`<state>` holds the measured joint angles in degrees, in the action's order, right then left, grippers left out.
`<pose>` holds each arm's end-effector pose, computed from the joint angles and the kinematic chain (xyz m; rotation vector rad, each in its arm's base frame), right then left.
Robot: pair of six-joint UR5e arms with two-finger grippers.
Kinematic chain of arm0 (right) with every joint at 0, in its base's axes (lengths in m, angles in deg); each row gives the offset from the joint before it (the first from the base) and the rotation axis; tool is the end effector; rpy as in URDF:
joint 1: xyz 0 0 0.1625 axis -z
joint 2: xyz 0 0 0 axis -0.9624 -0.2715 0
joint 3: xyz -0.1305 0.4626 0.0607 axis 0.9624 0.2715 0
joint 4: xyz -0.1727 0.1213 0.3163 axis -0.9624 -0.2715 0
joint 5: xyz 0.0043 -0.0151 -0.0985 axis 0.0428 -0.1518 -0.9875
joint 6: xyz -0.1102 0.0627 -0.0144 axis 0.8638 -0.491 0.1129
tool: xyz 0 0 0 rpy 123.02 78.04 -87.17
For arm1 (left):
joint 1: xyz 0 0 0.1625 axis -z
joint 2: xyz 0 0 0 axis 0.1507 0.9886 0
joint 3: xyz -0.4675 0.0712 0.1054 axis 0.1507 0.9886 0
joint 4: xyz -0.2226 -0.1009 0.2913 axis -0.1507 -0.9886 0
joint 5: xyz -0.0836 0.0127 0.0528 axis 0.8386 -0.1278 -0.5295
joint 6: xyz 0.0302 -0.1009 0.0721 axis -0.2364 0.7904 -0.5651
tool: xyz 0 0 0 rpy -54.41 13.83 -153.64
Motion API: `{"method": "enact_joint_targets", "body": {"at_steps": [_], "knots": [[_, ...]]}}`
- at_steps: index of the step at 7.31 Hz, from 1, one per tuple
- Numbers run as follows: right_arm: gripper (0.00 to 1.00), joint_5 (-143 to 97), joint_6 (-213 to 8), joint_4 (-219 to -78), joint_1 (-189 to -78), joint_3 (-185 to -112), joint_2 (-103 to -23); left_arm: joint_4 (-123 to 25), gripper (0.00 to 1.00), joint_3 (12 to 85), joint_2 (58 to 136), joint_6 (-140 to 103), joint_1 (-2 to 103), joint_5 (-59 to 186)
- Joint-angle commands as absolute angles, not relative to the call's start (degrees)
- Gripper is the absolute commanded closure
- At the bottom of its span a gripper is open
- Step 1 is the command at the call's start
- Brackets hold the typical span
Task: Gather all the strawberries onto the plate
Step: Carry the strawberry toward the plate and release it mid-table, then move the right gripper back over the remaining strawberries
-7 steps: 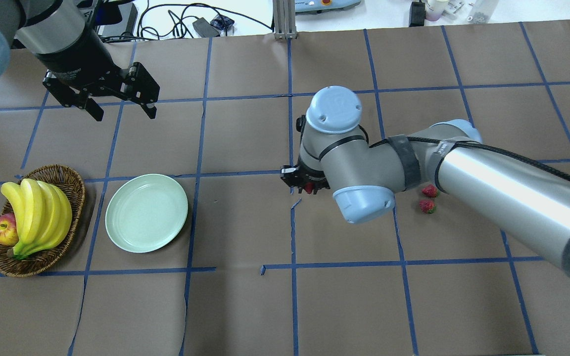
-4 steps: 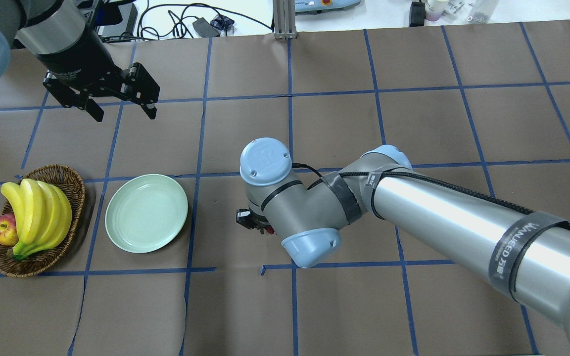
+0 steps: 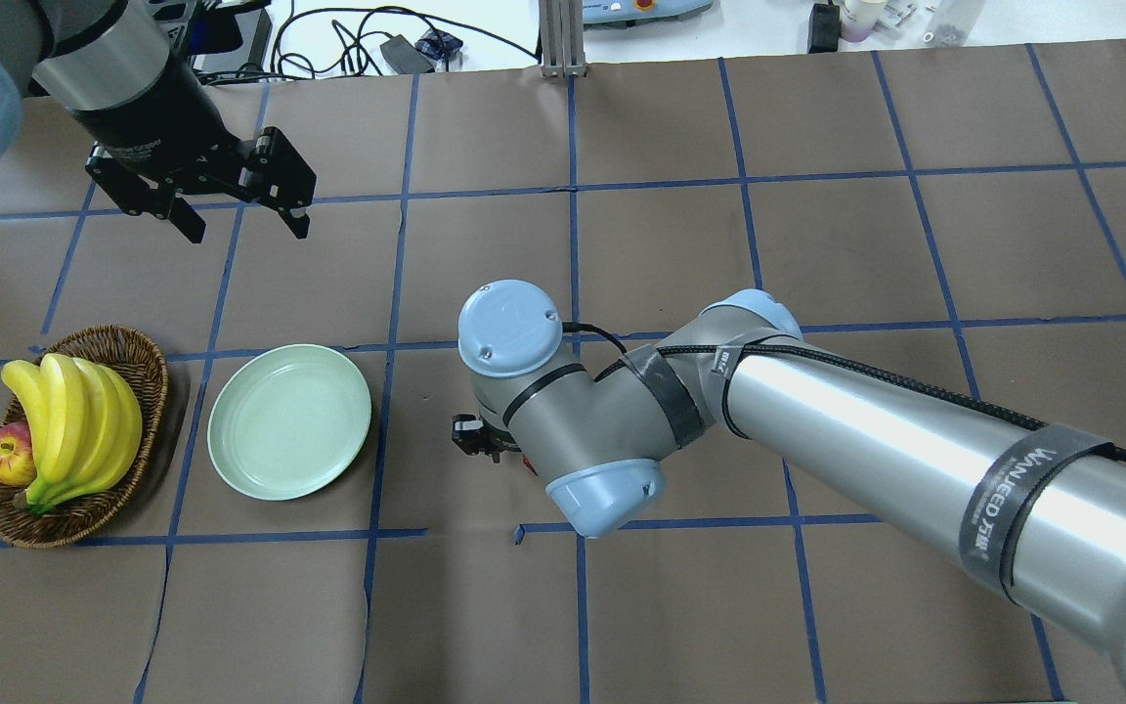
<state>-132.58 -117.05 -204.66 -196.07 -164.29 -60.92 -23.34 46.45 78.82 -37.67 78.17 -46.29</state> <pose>0.4119 -0.3976 0.2563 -0.0302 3.0744 -0.0070 -0.1118 -0.4731 0.5173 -0.0345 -3.1070 -0.0124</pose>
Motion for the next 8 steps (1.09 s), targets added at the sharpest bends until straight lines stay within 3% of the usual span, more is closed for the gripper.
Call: {"method": "enact_joint_targets", "body": {"at_steps": [1,5,8], "knots": [[0.00,-135.1,-110.5,-203.2,-188.4,-164.9,-64.3,-23.3,0.00,46.5,78.8,-37.7,78.2,-46.3],[0.00,-139.7,-87.9,-203.3,-171.1,-174.4,-72.0,-23.3,0.00,46.5,78.8,-37.8,78.2,-46.3],[0.00,-139.0,-79.6,-203.2,-158.0,-177.3,-72.2,-23.3,0.00,46.5,78.9,-37.8,78.2,-46.3]]}}
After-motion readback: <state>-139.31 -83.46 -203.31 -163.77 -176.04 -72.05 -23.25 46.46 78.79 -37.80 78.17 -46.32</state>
